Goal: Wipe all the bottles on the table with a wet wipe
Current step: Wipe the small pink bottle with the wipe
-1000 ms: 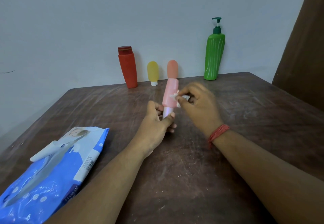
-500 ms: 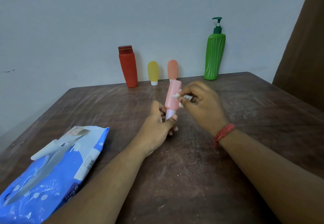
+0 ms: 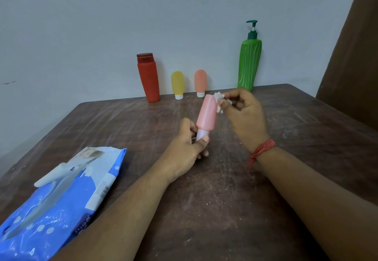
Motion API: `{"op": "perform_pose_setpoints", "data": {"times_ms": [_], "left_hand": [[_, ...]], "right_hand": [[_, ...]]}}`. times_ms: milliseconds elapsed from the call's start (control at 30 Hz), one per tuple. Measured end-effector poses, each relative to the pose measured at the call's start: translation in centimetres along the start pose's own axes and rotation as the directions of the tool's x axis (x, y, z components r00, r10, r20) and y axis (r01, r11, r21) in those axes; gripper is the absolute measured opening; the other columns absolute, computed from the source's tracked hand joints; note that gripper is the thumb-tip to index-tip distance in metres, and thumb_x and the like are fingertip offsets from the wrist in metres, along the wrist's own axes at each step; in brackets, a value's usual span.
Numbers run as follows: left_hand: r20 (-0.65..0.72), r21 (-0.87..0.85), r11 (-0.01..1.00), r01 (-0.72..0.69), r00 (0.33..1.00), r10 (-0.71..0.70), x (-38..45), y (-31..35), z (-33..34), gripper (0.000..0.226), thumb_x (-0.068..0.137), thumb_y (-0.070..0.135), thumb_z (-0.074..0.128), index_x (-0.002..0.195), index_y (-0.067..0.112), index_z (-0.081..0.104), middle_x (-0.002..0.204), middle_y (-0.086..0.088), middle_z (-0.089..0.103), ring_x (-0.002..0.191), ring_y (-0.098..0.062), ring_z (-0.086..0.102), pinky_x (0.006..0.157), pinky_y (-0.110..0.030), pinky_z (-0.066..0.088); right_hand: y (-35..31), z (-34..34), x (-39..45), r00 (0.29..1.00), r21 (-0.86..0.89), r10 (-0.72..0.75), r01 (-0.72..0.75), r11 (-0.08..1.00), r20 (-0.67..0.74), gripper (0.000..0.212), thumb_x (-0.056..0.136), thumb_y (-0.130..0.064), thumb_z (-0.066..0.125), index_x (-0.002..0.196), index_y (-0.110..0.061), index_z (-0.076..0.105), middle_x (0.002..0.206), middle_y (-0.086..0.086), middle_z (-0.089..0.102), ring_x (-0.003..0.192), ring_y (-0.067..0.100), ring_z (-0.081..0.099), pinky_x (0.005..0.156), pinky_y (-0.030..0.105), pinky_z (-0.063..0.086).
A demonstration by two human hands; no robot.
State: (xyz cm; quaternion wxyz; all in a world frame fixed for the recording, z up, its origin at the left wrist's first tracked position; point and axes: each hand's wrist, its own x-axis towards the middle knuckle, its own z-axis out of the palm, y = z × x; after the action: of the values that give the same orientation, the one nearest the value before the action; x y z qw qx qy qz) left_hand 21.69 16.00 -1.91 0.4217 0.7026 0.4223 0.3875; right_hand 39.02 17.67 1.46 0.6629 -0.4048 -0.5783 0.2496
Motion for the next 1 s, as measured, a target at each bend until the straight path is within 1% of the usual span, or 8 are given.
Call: {"op": "perform_pose_setpoints", "data": {"times_ms": [100, 267, 367, 567, 700, 833, 933, 1000], "left_hand": [[-0.041, -0.105, 0.994, 0.023, 0.999, -0.028, 0.2, -0.1, -0.2, 0.017, 0.103, 0.013, 0.052, 0.101, 0.018, 0.036, 0.098, -0.012, 0.064, 0.071, -0.012, 0.063, 0.069, -0.032, 0.052], [0.022, 0.005, 1.0, 0.003, 1.0, -0.004, 0.1, -0.1, -0.1, 0.015, 0.103, 0.017, 0.052, 0.102, 0.017, 0.037, 0.105, -0.013, 0.065, 0.073, -0.012, 0.063, 0.071, -0.032, 0.052], [-0.03, -0.071, 0.997, 0.021, 0.999, -0.023, 0.2, -0.1, -0.2, 0.016, 0.103, 0.015, 0.053, 0.1, 0.017, 0.037, 0.096, -0.011, 0.064, 0.07, -0.013, 0.062, 0.069, -0.033, 0.052], [-0.048, -0.046, 0.999, 0.018, 0.999, -0.021, 0.1, 0.2, -0.1, 0.017, 0.102, 0.018, 0.055, 0.1, 0.018, 0.038, 0.103, -0.015, 0.065, 0.068, -0.012, 0.062, 0.069, -0.033, 0.053], [-0.117, -0.124, 0.992, 0.034, 0.992, -0.048, 0.1, 0.3, -0.1, 0.02, 0.101, 0.019, 0.058, 0.102, 0.014, 0.038, 0.108, -0.023, 0.063, 0.067, -0.014, 0.06, 0.065, -0.032, 0.052], [-0.131, -0.058, 0.998, 0.038, 0.99, -0.046, 0.1, 0.4, 0.1, 0.022, 0.101, 0.021, 0.057, 0.106, 0.013, 0.038, 0.098, -0.014, 0.061, 0.064, -0.009, 0.057, 0.062, -0.026, 0.052], [-0.149, -0.044, 0.999, 0.026, 0.988, -0.033, 0.1, 0.5, 0.1, 0.023, 0.1, 0.025, 0.058, 0.1, 0.016, 0.036, 0.088, -0.007, 0.058, 0.063, -0.009, 0.055, 0.059, -0.025, 0.051], [-0.152, 0.031, 0.999, 0.021, 0.988, -0.016, 0.0, 0.6, 0.1, 0.022, 0.101, 0.024, 0.058, 0.097, 0.019, 0.037, 0.086, -0.005, 0.057, 0.062, -0.009, 0.054, 0.058, -0.026, 0.052]], "right_hand": [[0.9, 0.1, -0.5, 0.98, -0.07, 0.121, -0.111, 0.991, 0.155, 0.019, 0.087, -0.005, 0.072, 0.081, -0.02, 0.063, 0.077, -0.004, 0.066, 0.076, 0.008, 0.063, 0.076, 0.033, 0.056], [-0.1, -0.3, 0.3, 0.998, 0.069, 0.033, -0.03, 0.997, -0.048, 0.017, 0.088, -0.001, 0.07, 0.083, -0.015, 0.061, 0.081, 0.001, 0.064, 0.075, 0.008, 0.06, 0.073, 0.024, 0.053], [1.2, -0.2, -0.3, 0.988, -0.141, 0.061, -0.041, 0.989, 0.141, 0.02, 0.087, -0.009, 0.073, 0.079, -0.024, 0.063, 0.077, 0.0, 0.066, 0.071, 0.012, 0.06, 0.071, 0.036, 0.054], [1.1, 0.1, 0.0, 0.96, -0.427, -0.274, 0.269, 0.864, 0.05, 0.009, 0.083, -0.01, 0.074, 0.082, -0.013, 0.066, 0.085, -0.01, 0.054, 0.078, 0.006, 0.056, 0.069, 0.025, 0.047], [1.1, 0.3, -0.9, 0.887, -0.49, -0.291, 0.444, 0.751, 0.358, 0.007, 0.083, -0.008, 0.075, 0.088, -0.011, 0.072, 0.093, 0.0, 0.061, 0.083, 0.008, 0.057, 0.071, 0.019, 0.044], [0.8, 0.3, -0.5, 0.891, -0.555, -0.346, 0.454, 0.697, 0.294, 0.008, 0.085, -0.013, 0.074, 0.092, -0.01, 0.074, 0.093, 0.002, 0.062, 0.082, 0.009, 0.055, 0.07, 0.02, 0.043], [1.1, 0.7, -0.8, 0.817, -0.565, -0.345, 0.571, 0.596, 0.463, 0.01, 0.083, -0.01, 0.073, 0.093, -0.01, 0.074, 0.094, 0.004, 0.06, 0.084, 0.01, 0.054, 0.071, 0.017, 0.04], [1.0, 0.4, -0.5, 0.863, -0.598, -0.34, 0.505, 0.623, 0.374, 0.009, 0.085, -0.01, 0.072, 0.094, -0.01, 0.073, 0.095, 0.002, 0.058, 0.083, 0.01, 0.054, 0.071, 0.024, 0.047]]}}
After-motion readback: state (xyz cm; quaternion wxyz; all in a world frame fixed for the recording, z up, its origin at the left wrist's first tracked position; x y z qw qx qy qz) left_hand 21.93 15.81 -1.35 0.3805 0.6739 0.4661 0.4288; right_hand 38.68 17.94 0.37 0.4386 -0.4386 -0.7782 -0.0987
